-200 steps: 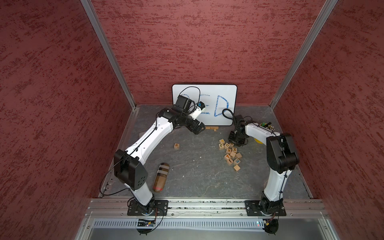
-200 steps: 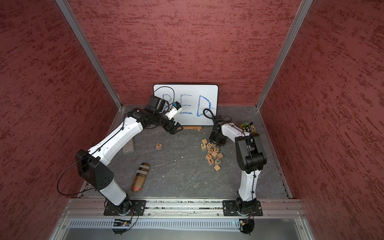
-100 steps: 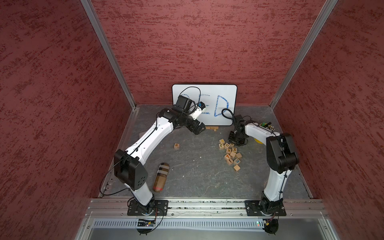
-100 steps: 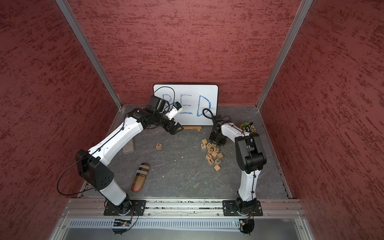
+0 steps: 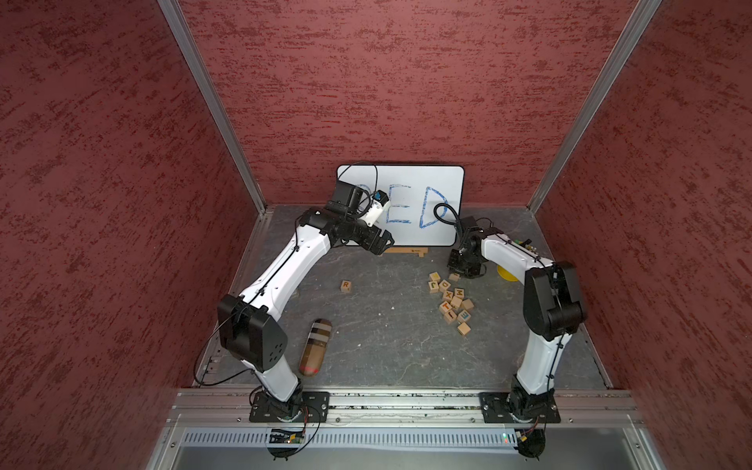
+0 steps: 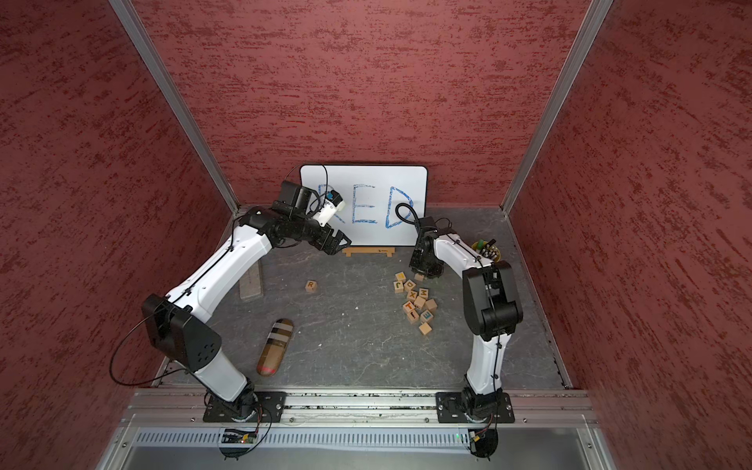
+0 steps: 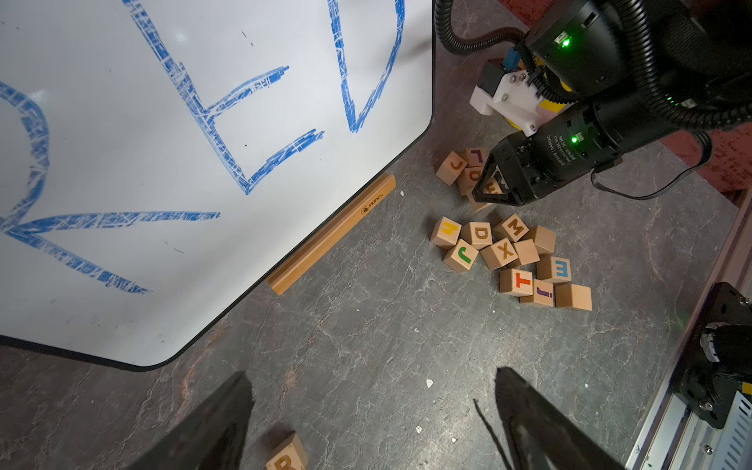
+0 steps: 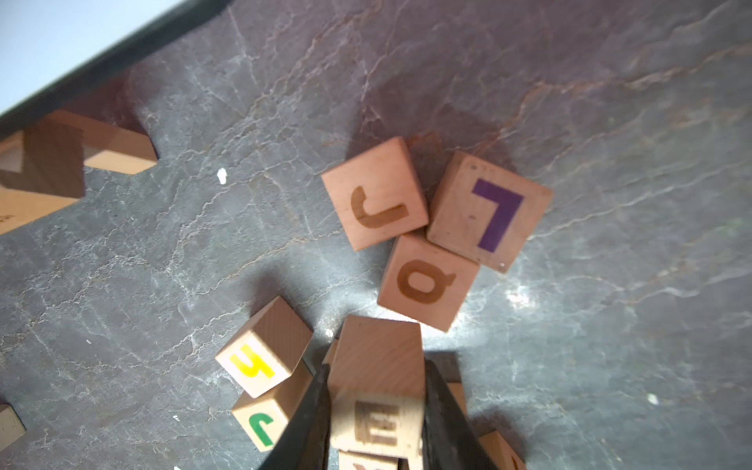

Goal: Assemble the uppercase word "red" with letter blocks
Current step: Pick up the letter block from the center of the board, then place the letter block at the center of the board.

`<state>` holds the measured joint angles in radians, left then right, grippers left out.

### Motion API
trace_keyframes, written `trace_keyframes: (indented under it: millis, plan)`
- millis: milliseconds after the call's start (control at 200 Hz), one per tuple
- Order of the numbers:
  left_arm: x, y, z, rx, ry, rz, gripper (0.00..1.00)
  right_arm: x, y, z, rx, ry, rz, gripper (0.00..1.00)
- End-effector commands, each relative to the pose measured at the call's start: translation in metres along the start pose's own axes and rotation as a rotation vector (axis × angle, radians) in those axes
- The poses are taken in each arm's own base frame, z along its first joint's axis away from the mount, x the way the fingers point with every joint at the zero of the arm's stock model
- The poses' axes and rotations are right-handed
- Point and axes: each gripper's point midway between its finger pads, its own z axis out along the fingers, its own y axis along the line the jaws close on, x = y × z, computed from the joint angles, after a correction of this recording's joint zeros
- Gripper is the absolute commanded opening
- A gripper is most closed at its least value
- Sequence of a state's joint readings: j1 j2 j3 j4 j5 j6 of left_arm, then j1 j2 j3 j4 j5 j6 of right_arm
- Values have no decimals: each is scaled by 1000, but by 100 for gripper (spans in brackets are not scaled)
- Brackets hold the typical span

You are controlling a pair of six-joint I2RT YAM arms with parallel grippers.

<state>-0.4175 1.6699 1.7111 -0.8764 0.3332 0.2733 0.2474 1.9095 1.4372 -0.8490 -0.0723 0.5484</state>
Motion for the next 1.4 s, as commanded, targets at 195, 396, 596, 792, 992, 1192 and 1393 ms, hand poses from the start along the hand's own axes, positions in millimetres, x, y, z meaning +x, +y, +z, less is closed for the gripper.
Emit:
trace_keyframes:
  millis: [195, 396, 596, 792, 992, 1192, 1393]
  plan:
    - [-21, 6, -35, -22, -78, -8, 94, -8, 30, -47, 3, -79, -82, 27]
    - [-27, 10, -54, -48, -111, -18, 94, 2, 80, -63, -36, -84, -161, 27]
    - [-22, 29, -73, -110, -138, -85, 94, 27, 136, -66, -78, -55, -254, 28]
    - [7, 53, -86, -183, -125, -170, 94, 58, 173, -50, -117, 0, -311, 28]
    - [51, 76, -98, -198, -78, -274, 94, 86, 199, -34, -120, 55, -372, 28]
    - [84, 101, -121, -265, -84, -353, 94, 110, 214, -15, -122, 107, -405, 28]
    - [99, 111, -127, -304, -85, -364, 94, 126, 228, 2, -109, 136, -434, 28]
